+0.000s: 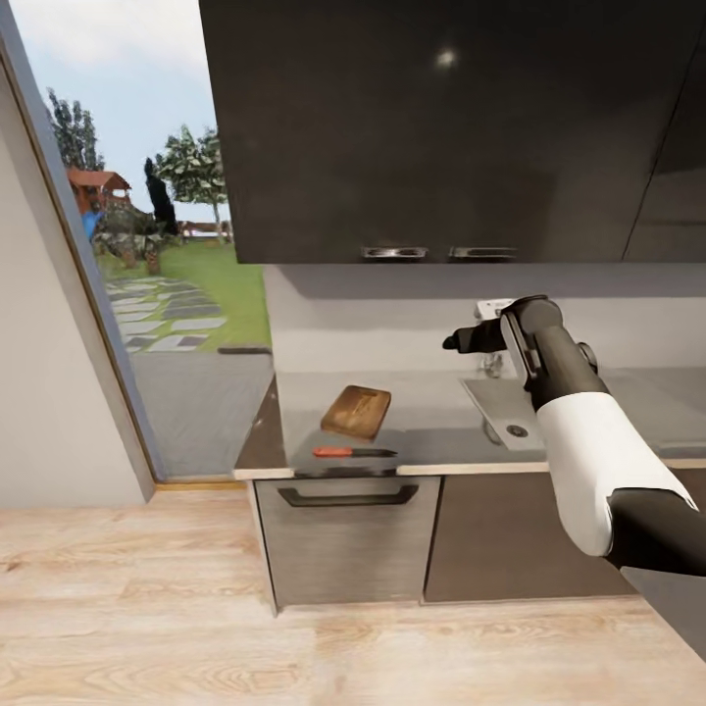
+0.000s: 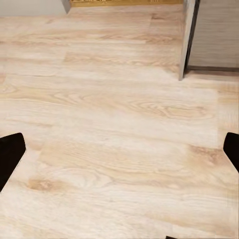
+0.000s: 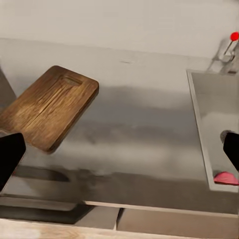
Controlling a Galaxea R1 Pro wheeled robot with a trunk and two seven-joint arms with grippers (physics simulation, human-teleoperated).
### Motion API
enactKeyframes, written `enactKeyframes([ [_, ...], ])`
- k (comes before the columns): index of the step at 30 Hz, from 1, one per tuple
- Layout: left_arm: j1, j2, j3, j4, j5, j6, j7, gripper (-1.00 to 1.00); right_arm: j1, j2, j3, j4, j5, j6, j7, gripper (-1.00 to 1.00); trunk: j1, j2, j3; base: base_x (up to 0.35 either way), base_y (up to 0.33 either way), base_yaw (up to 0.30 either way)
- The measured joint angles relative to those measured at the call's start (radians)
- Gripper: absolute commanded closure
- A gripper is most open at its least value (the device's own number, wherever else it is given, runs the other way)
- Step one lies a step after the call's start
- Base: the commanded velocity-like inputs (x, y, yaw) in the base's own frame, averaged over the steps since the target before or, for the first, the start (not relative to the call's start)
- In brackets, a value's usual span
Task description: In the kitchen, take the Vidalia onion out of the sink, dice it on the chopping board with the paring knife, put the diced onion into the bowl on the countertop, then place both the paring knife and the chopping board into the sink.
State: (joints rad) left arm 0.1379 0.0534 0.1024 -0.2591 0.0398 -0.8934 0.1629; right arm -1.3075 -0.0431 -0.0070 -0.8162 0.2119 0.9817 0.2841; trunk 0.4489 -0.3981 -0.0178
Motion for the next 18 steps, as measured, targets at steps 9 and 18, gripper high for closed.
enactKeyframes([
  [9,0.000,0.000,0.002,0.000,0.033,0.001,0.001,-1.00,0.000,0.001,0.043,0.006,-0.002,-0.001,0.034,-1.00,0.000,0.000,0.000,0.276,0.176,0.000],
  [18,0.000,0.000,0.002,0.000,0.036,0.002,0.030,-1.00,0.000,-0.026,0.177,0.046,0.007,-0.001,0.205,-1.00,0.000,0.000,0.000,0.290,0.077,0.000],
])
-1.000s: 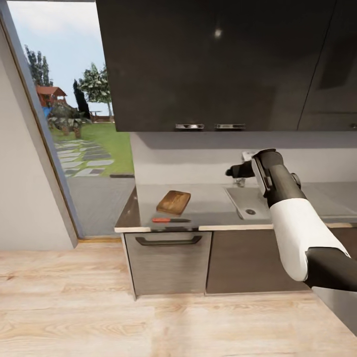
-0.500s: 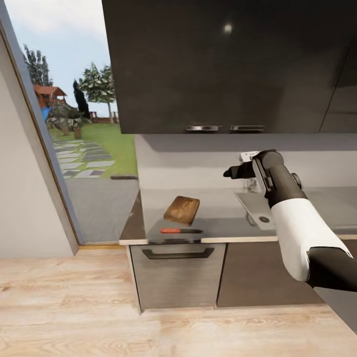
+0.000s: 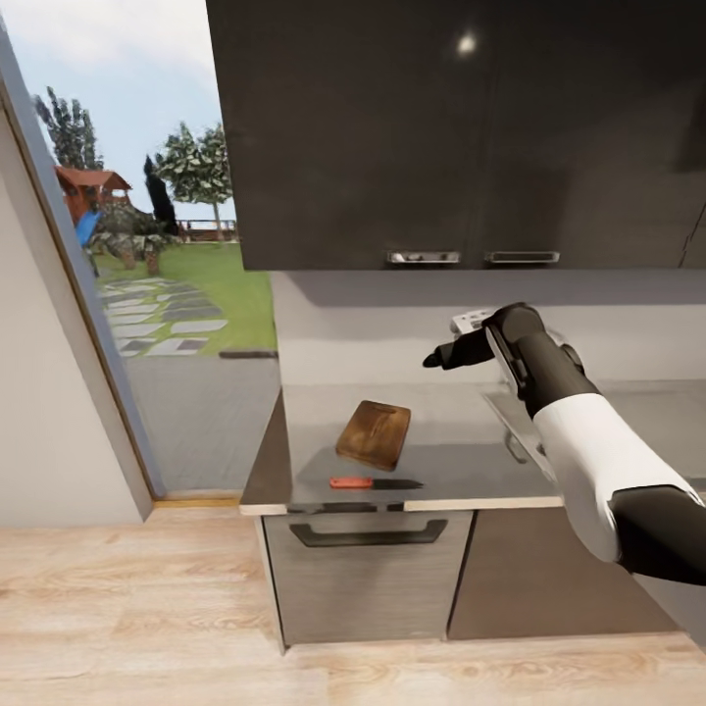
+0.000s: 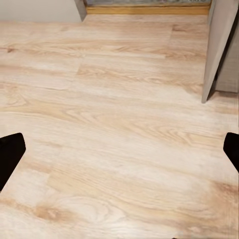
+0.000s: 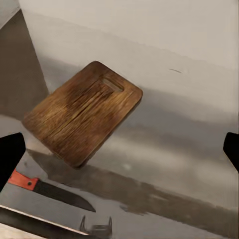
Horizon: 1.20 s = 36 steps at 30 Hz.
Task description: In the kitchen, take the Vidalia onion out of the sink, dice it on the chopping board with the paring knife, put the diced onion into the bowl on the countertop, then place both the paring knife and the chopping board into the sink.
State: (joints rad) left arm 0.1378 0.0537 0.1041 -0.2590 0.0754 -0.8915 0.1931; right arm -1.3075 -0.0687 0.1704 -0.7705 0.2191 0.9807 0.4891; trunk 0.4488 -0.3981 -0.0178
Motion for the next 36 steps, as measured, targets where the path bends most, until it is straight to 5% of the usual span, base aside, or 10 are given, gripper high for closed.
enactKeyframes([
  [20,0.000,0.001,0.000,-0.002,0.000,0.000,0.004,-1.00,0.000,-0.021,0.021,0.052,0.001,-0.002,0.079,-1.00,0.000,0.000,0.000,0.319,0.002,0.000],
  [36,0.000,0.002,0.000,-0.002,0.000,0.000,0.004,-1.00,0.000,-0.020,0.097,0.191,0.001,-0.056,0.117,-1.00,0.000,0.000,0.000,0.325,0.056,0.000],
])
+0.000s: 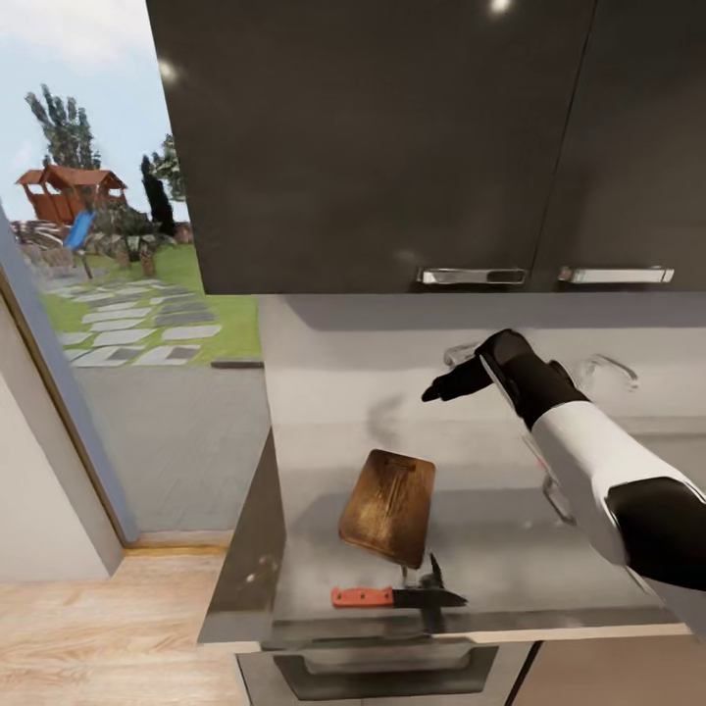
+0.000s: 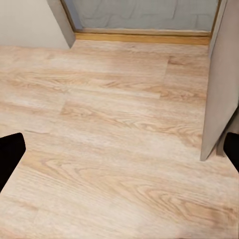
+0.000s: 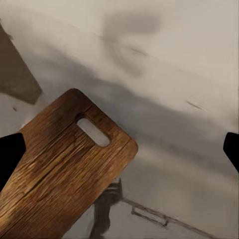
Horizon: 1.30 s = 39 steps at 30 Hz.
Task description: In the kitchen, take the Vidalia onion out of the sink, dice it on the chopping board with the paring knife, put the diced onion into the bowl on the countertop, then place both the paring knife and the chopping board into the sink.
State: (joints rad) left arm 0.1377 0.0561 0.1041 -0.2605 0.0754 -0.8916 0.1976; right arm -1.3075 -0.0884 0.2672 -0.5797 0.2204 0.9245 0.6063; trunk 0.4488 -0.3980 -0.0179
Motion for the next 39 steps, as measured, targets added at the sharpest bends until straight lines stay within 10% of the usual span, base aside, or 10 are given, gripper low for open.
enactKeyframes([
  [6,0.000,0.001,-0.002,0.004,0.000,0.000,-0.001,-1.00,0.001,-0.003,0.174,0.085,0.004,-0.104,0.115,-1.00,0.001,0.000,0.000,0.090,0.003,0.000],
  [22,0.000,0.001,-0.002,0.005,0.000,0.000,-0.001,-1.00,0.001,-0.086,0.183,0.129,0.002,-0.172,0.172,-1.00,0.001,0.000,-0.005,0.001,0.000,0.000],
  [39,0.000,0.000,-0.002,0.005,0.000,0.000,-0.003,-1.00,0.001,-0.093,0.185,0.131,0.002,-0.215,0.213,-1.00,0.000,0.000,-0.031,0.162,0.019,0.000],
])
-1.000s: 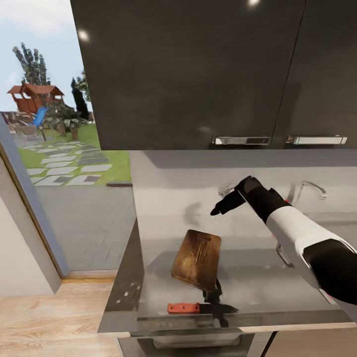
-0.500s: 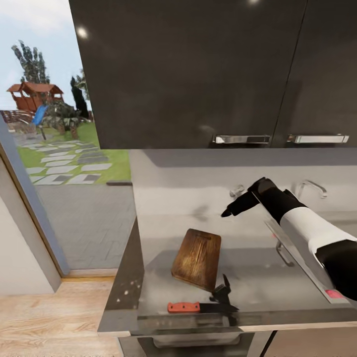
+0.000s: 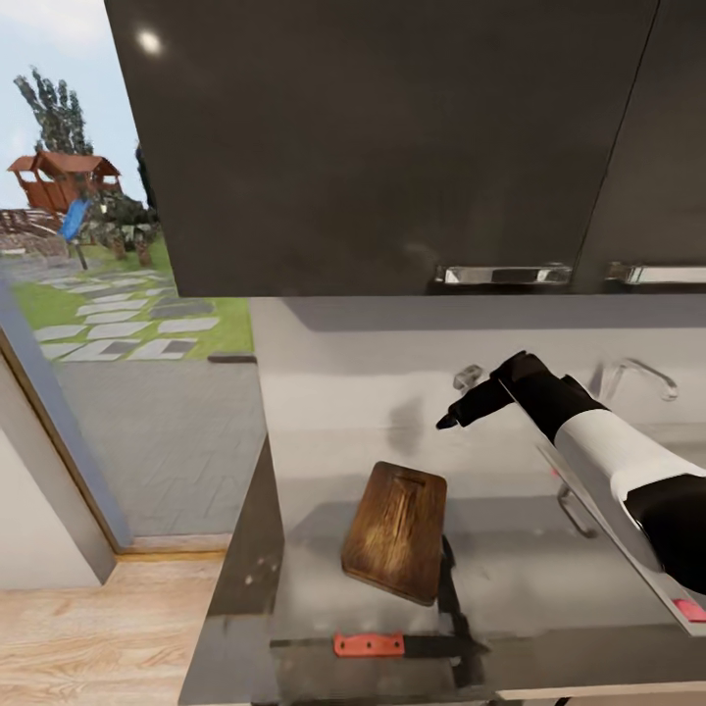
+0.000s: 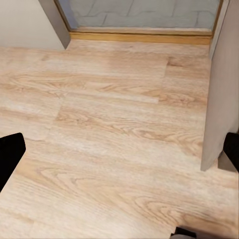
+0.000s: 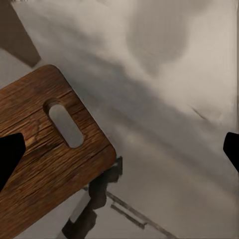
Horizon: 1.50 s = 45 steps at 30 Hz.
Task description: In the kitchen, take the Vidalia onion out of the sink, dice it on the chopping board with the paring knife, put the diced onion into the bowl on the countertop, then place both the paring knife and the chopping board into the sink.
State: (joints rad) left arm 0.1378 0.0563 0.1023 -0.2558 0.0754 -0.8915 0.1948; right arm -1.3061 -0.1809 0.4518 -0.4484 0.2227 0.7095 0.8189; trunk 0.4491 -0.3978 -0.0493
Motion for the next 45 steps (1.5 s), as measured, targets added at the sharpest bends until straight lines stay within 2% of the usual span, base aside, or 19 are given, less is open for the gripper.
enactKeyframes([
  [10,0.000,-0.001,0.000,0.000,0.000,0.000,0.000,-1.00,0.000,0.004,0.002,0.020,0.000,-0.011,0.001,-1.00,0.000,0.000,-0.016,0.174,0.000,0.000],
  [13,0.000,-0.001,0.000,0.001,0.000,0.000,0.000,-1.00,0.001,0.006,0.004,0.057,0.000,-0.062,0.001,-1.00,0.000,0.000,-0.021,0.179,0.000,0.000],
  [18,0.000,-0.003,0.000,0.001,0.000,0.000,0.000,-1.00,0.001,0.006,0.005,0.094,0.001,-0.105,0.002,-1.00,0.000,0.000,-0.029,0.177,0.000,0.000],
  [33,0.000,-0.004,-0.003,0.002,-0.001,0.000,-0.001,-1.00,0.002,0.006,0.007,0.135,0.002,-0.160,0.003,-1.00,0.000,0.000,-0.053,0.160,0.000,0.000],
  [45,0.000,-0.004,-0.003,0.001,-0.001,0.000,-0.002,-1.00,0.003,0.007,0.007,0.142,0.002,-0.187,0.003,-1.00,0.001,0.000,-0.055,-0.042,0.106,0.000],
])
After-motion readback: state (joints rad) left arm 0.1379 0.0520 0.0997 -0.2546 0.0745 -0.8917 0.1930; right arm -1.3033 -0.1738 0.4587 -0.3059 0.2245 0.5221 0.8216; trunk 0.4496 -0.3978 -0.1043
